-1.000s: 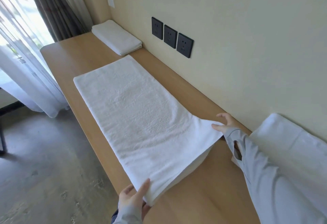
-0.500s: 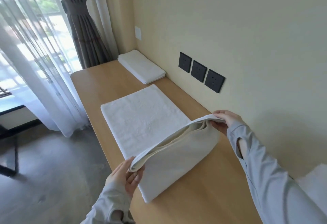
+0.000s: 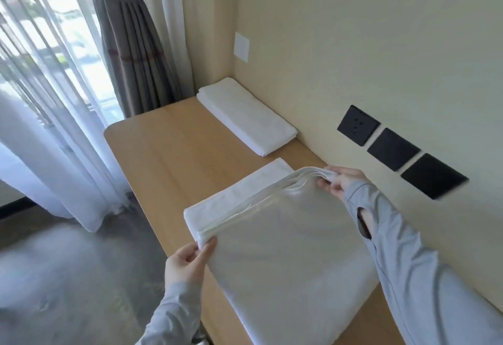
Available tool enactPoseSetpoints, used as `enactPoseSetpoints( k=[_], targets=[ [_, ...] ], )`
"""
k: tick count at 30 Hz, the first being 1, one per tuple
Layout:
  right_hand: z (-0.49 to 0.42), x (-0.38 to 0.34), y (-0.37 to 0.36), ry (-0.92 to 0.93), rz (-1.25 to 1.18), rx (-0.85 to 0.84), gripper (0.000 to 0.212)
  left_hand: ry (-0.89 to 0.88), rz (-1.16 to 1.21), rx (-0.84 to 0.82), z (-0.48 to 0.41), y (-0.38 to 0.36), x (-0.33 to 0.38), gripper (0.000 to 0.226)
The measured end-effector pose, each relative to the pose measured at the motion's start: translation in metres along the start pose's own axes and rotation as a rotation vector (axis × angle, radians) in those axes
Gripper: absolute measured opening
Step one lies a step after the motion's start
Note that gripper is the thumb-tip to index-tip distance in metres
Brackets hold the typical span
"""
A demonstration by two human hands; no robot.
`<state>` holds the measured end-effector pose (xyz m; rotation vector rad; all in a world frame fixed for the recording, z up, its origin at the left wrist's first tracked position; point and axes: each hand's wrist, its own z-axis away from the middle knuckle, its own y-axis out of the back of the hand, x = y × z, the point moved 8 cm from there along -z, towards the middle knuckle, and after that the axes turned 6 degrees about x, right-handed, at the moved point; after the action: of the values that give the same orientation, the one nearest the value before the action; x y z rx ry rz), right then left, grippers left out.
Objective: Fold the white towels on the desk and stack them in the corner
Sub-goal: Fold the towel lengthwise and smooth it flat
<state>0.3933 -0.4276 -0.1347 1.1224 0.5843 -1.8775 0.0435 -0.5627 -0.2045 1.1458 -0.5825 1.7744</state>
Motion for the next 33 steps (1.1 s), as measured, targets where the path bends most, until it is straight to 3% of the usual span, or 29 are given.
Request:
enactPoseSetpoints(
  k=[2,6,12,16,18,22,27,29,33],
  targets=[
    [-0.019,0.001,-0.025,0.058,0.214,0.028,0.036,-0.013,-0.061,0.002,-0.035,-0.001,0.009,0.033],
    [-0.064,0.010,-0.069,0.086,0.564,0.163,0.031,-0.006,-0.219,-0.018,-0.093,-0.006,0.011,0.040],
    [-0.117,0.057,-0.110,0.078,0.945,0.059,0.029,-0.028,-0.491,-0.020,-0.141,-0.008,-0.011,0.038],
    [-0.133,0.058,-0.114,0.271,1.079,0.047,0.007,-0.188,-0.581,-0.108,-0.152,-0.021,-0.006,0.019],
    [-0.133,0.055,-0.114,0.433,1.185,0.022,0.017,-0.287,-0.662,-0.134,-0.157,-0.027,0.001,0.021],
    [-0.126,0.044,-0.114,0.745,1.142,-0.006,0.014,-0.407,-0.773,-0.164,-0.163,-0.034,0.008,0.020],
    [-0.126,0.043,-0.113,0.657,0.931,-0.094,0.010,-0.488,-0.855,-0.249,-0.161,-0.035,0.008,0.031],
    [-0.129,0.039,-0.115,0.647,0.982,-0.108,0.009,-0.496,-0.866,-0.273,-0.163,-0.035,0.008,0.033],
    [-0.138,0.034,-0.124,0.573,1.110,-0.092,0.028,-0.478,-0.895,-0.317,-0.173,-0.040,0.009,0.024]
  ],
)
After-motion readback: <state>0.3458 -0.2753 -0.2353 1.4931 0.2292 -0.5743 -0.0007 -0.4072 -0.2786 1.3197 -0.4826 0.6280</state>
